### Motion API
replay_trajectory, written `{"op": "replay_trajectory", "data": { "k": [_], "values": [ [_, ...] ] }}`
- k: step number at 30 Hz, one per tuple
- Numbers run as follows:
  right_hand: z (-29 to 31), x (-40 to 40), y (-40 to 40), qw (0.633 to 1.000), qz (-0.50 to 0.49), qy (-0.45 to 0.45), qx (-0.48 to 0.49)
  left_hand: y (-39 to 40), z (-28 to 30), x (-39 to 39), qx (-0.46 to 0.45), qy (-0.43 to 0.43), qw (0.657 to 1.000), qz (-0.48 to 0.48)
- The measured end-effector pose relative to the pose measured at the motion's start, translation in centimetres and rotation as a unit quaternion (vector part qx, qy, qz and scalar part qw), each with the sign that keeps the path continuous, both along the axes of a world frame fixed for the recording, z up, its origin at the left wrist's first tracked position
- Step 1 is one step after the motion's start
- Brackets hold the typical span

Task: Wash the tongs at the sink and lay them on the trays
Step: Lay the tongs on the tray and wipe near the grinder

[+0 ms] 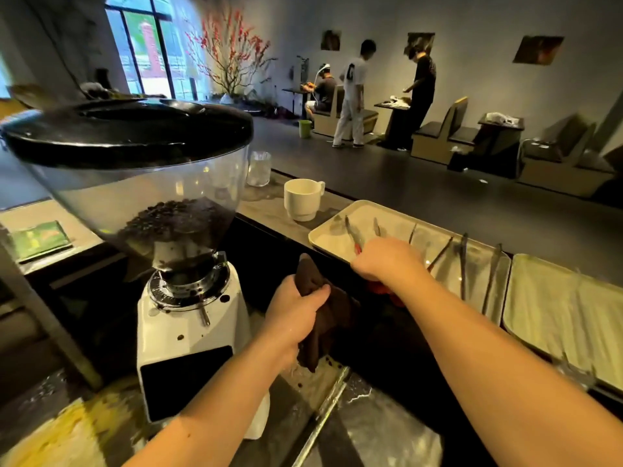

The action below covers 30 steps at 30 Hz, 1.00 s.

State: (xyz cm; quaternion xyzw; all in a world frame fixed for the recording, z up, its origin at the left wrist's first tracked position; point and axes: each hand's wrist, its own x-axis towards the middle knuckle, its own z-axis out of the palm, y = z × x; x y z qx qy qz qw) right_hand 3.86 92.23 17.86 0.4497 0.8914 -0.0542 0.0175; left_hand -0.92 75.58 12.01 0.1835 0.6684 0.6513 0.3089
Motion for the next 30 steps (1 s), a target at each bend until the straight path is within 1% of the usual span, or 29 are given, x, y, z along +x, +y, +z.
{"op": "replay_trajectory", "data": {
  "k": [3,5,12,14,16,18,20,22,26,30],
  "values": [
    [-0.7,-0.9,0.2,0.998,-0.009,-0.055,0.011,0.2,-0.1,-0.5,0.004,0.004,1.000,0.007],
    [-1.3,-1.6,0.5,0.998,-0.021,-0.058,0.008,0.3,-0.5,-0.5,-0.003,0.003,1.000,0.007],
    [-2.4,-3.2,2.1,0.998,-0.052,0.032,-0.015,-0.1,-1.2,-0.3,-0.018,0.003,1.000,0.002],
    [-1.9,-2.9,1.8,0.997,-0.057,0.039,0.025,-0.4,-1.1,-0.2,-0.018,0.000,1.000,0.000],
    [-1.3,-2.1,0.7,0.995,-0.041,0.052,0.080,-1.0,-0.9,-0.2,-0.016,-0.008,1.000,-0.001],
    [-1.0,-0.9,-0.7,0.992,-0.011,0.092,0.082,-1.8,-0.5,0.0,-0.007,-0.020,1.000,-0.001],
    [-1.4,0.6,-3.0,0.990,0.038,0.126,0.046,-3.4,-0.1,0.4,0.000,-0.037,0.999,0.003],
    [-2.1,2.3,-5.2,0.980,0.089,0.177,0.012,-5.2,0.2,1.0,0.008,-0.046,0.999,-0.002],
    [-3.2,4.3,-11.5,0.944,0.144,0.277,-0.105,-10.9,0.1,2.1,0.042,-0.087,0.995,0.015],
    [-4.2,3.9,-18.5,0.903,0.165,0.320,-0.234,-18.5,-0.6,2.6,0.067,-0.097,0.993,0.031]
  ]
}}
